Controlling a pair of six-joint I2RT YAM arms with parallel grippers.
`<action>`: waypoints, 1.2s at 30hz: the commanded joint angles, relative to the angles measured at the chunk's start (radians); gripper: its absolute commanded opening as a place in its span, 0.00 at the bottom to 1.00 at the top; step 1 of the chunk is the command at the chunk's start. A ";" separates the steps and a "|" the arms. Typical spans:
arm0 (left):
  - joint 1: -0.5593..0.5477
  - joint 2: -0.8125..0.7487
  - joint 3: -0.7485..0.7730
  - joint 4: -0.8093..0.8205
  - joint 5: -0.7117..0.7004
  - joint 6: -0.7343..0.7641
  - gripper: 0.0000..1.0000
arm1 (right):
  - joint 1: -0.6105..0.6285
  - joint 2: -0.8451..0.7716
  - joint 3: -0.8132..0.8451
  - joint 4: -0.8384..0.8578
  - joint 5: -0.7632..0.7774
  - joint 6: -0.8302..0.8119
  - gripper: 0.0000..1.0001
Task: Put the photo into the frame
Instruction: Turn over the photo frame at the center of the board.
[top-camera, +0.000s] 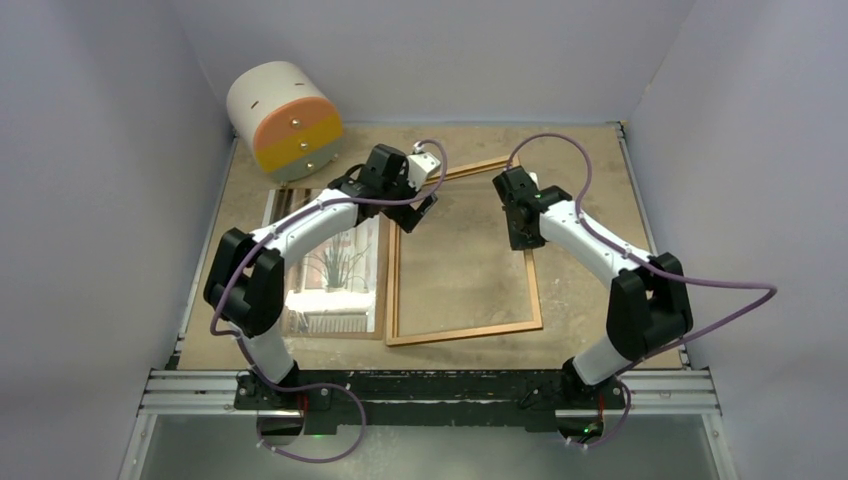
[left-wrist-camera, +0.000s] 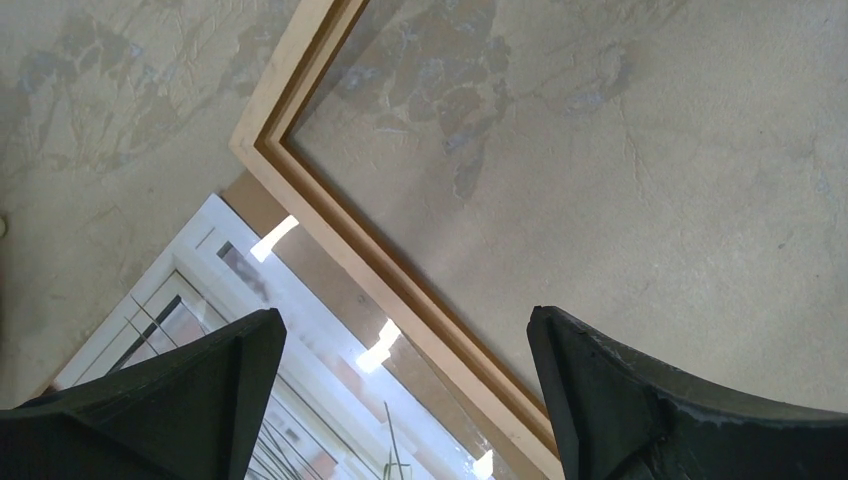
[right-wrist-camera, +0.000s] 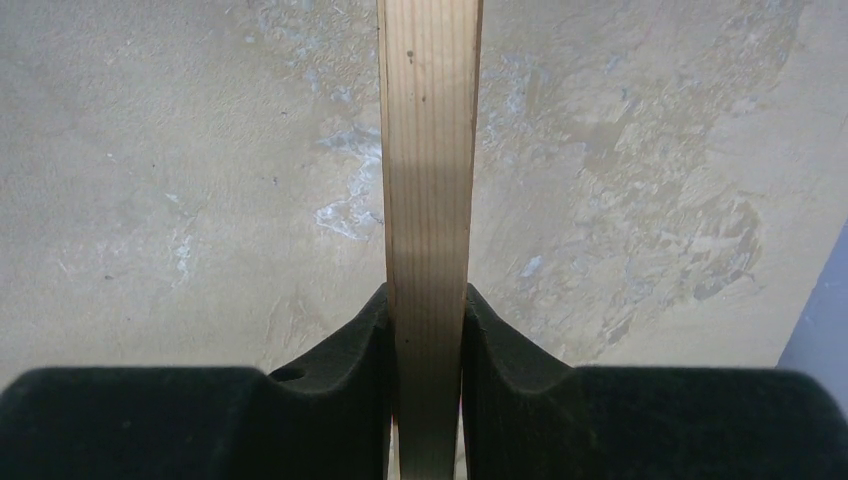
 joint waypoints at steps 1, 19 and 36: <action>0.017 -0.059 -0.033 0.018 -0.033 0.039 1.00 | 0.001 0.017 0.041 0.011 0.056 -0.012 0.10; 0.169 -0.062 -0.227 0.102 -0.045 0.181 1.00 | 0.001 0.417 0.048 0.096 0.379 0.007 0.14; 0.153 -0.082 -0.379 0.281 0.046 0.155 1.00 | -0.001 0.316 -0.092 0.242 0.153 0.001 0.61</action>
